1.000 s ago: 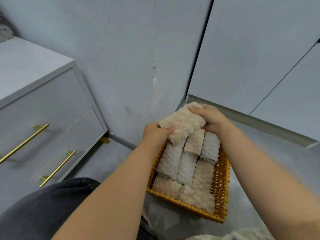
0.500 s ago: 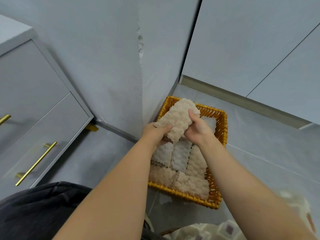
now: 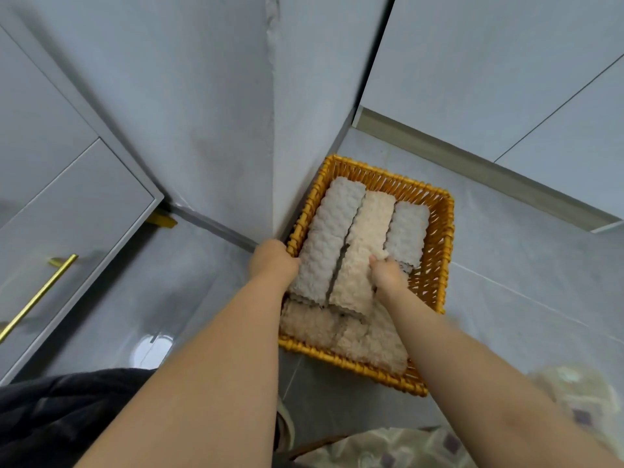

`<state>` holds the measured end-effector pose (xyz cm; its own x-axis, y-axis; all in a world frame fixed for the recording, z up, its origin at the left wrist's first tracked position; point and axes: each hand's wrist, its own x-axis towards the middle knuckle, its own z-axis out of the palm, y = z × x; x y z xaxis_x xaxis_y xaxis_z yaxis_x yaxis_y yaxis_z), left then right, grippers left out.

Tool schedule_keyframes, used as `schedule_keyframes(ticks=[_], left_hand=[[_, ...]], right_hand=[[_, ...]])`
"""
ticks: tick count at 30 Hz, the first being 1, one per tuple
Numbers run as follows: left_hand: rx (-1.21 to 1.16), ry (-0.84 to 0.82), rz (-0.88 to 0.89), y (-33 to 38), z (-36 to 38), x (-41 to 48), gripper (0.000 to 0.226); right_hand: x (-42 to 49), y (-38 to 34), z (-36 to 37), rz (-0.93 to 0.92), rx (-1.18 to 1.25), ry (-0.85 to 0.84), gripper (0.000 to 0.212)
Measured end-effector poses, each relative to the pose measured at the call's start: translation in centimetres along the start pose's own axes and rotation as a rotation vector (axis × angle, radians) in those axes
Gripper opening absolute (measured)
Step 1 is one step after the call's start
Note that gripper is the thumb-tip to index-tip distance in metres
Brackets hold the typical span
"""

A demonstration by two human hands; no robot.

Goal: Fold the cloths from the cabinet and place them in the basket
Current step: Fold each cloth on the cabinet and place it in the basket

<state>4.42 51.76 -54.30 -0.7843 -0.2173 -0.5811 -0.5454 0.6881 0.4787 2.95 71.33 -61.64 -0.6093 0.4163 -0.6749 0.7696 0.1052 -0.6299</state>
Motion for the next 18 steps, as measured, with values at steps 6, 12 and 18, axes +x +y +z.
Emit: schedule_keyframes(ticks=[6, 12, 18], left_hand=[[0.062, -0.071, -0.035, -1.8, 1.4, 2.1, 0.031], [0.141, -0.072, -0.033, -2.0, 1.8, 2.7, 0.023], [0.133, -0.081, -0.052, -1.9, 1.8, 2.8, 0.014]], right_hand=[[0.8, 1.0, 1.6, -0.107, -0.059, 0.0, 0.031], [1.1, 2.2, 2.6, -0.185, -0.206, 0.231, 0.04], [-0.5, 3.3, 3.1, -0.923, -0.658, 0.42, 0.033]])
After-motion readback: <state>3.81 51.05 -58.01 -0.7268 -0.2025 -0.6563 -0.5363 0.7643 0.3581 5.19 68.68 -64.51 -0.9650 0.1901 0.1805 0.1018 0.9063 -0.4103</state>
